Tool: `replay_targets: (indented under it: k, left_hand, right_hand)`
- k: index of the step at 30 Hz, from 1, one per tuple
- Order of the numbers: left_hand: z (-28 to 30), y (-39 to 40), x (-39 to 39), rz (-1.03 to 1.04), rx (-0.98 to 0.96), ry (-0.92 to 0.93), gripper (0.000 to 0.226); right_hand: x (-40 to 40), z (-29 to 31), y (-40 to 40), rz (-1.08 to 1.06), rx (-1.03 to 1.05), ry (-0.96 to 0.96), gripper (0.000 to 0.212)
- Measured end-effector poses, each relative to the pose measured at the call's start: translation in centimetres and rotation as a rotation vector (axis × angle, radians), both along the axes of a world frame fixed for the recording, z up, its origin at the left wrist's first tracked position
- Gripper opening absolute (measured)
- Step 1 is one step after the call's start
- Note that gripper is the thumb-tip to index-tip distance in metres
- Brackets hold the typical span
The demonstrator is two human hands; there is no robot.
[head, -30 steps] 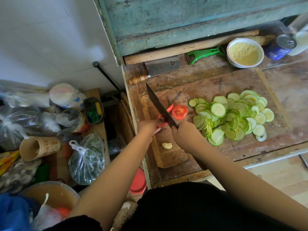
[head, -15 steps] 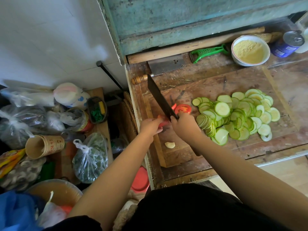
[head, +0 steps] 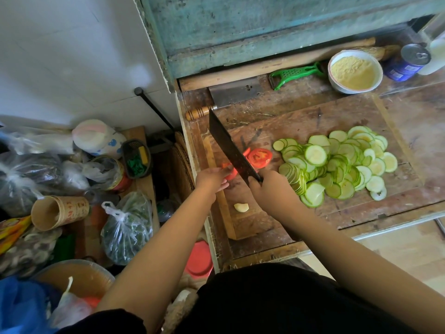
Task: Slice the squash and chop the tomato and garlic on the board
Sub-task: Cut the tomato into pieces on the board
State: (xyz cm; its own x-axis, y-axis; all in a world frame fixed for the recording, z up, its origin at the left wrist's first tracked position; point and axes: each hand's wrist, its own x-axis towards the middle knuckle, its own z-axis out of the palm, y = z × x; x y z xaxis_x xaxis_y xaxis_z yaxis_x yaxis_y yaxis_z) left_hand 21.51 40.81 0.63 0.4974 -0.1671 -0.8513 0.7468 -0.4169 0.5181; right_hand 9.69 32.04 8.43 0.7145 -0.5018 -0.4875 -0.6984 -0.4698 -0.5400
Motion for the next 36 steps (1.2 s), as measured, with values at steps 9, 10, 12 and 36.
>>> replay_targets:
  k: [9,10,12,36]
  left_hand:
    - [0.3,-0.4,0.4,0.01,-0.003,0.108,0.042]
    - [0.3,-0.4,0.4,0.014,-0.002,0.106,0.041]
    - [0.1,-0.3,0.4,0.031,-0.013,0.101,0.038]
    - [-0.2,-0.1,0.4,-0.223,0.158,-0.165,0.025]
  right_hand:
    - [2.4,0.8,0.4,0.006,0.053,0.051,0.026]
    - [2.5,0.9,0.3,0.013,0.052,0.069,0.024]
    - [2.1,1.1,0.3,0.034,0.029,0.125,0.021]
    - [4.8,-2.8,0.0,-0.057,0.029,0.066,0.031]
